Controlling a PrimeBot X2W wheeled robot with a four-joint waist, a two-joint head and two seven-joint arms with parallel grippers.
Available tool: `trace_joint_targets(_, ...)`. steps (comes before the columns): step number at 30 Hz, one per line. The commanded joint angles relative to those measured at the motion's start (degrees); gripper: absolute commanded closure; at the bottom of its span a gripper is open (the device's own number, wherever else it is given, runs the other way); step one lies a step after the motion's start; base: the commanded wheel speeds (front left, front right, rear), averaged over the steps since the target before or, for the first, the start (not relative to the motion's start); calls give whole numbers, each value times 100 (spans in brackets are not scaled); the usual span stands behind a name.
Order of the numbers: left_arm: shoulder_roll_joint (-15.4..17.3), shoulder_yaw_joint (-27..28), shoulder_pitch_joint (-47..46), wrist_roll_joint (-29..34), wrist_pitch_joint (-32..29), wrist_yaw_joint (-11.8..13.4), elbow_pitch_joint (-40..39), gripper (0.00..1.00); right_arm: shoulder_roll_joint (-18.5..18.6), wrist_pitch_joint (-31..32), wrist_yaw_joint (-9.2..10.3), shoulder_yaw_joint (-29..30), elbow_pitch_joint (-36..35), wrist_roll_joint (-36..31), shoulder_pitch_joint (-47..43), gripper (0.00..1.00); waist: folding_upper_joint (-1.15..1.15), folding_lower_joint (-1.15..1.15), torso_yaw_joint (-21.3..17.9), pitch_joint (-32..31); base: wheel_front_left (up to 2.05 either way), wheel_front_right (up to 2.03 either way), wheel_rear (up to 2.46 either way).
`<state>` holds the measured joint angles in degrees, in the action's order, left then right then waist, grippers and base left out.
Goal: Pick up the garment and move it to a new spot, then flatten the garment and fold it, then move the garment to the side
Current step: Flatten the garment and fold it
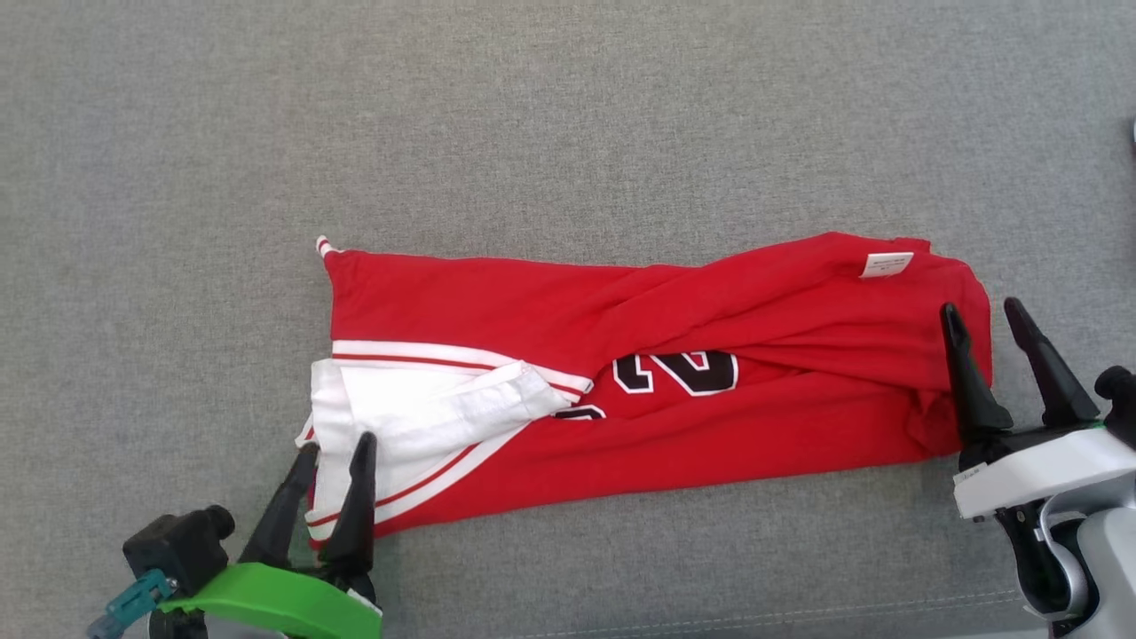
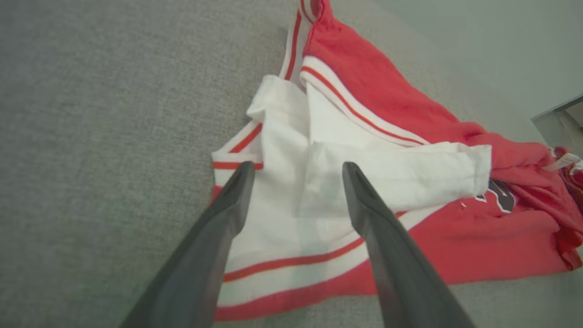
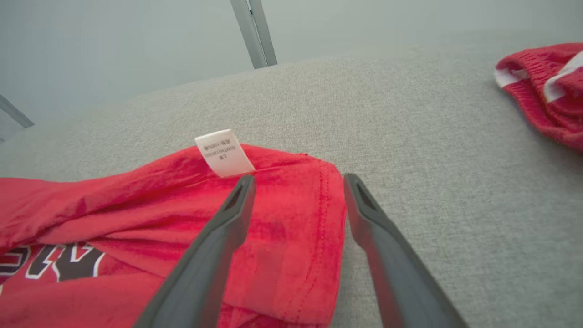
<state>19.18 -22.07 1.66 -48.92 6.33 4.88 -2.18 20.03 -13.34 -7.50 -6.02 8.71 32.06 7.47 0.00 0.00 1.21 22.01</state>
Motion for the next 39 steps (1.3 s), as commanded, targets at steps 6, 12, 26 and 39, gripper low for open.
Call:
trace_joint_targets(6, -107, 276, -445, 779, 753, 272, -197, 0, -282, -172, 2, 381, -628, -942, 45, 0, 0, 0, -11, -215, 0, 0, 0)
trace_joint_targets(12, -296, 746, -836, 1631, 892, 355, -480, 0, -661, -185, 2, 563, -1170, -1553, -29, 0, 0, 0, -44, -423, 0, 0, 0)
trace_joint_targets(26, -286, 1352, -674, 2857, 883, -93, -239, 0, -844, -185, 2, 403, -1089, -1792, -342, 0, 0, 0, -75, -892, 0, 0, 0)
trace_joint_targets(39, -463, 1428, -689, 2981, 884, -295, -101, 0, -773, -186, 2, 447, -776, -1621, -290, 0, 0, 0, 23, -906, 0, 0, 0)
